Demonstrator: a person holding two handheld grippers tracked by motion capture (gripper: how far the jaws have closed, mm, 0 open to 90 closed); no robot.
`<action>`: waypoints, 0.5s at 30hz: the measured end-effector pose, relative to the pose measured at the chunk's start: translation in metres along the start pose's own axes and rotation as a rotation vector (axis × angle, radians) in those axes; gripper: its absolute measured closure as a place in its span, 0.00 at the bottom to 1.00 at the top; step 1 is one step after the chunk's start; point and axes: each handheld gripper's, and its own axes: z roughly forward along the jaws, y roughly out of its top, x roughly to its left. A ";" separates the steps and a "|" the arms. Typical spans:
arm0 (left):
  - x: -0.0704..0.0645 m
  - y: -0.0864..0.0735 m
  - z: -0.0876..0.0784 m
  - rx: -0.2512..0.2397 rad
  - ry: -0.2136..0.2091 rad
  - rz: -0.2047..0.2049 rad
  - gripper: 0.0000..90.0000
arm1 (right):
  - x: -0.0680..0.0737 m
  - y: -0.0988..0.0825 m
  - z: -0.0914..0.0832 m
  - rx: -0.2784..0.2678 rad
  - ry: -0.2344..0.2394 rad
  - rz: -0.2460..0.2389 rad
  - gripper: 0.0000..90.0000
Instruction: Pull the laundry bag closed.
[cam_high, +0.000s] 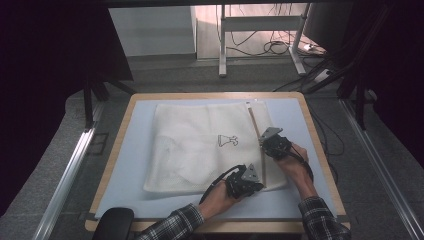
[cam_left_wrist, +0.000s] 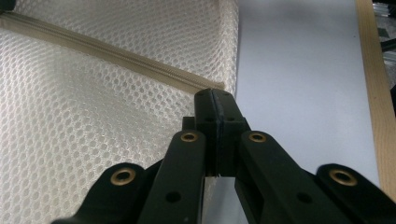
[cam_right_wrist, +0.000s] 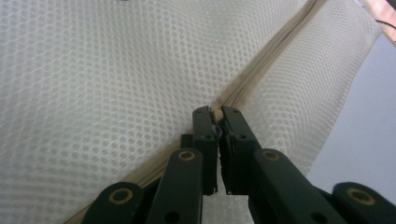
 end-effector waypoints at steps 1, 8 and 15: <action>0.000 0.000 0.000 -0.002 0.001 0.001 1.00 | 0.000 0.001 0.001 0.004 -0.003 -0.006 0.94; 0.000 0.000 0.000 -0.003 0.002 0.000 1.00 | -0.006 0.006 0.006 0.009 -0.016 -0.010 0.95; -0.001 0.000 0.000 -0.001 0.003 0.002 1.00 | -0.013 0.010 0.013 0.014 -0.024 -0.020 0.94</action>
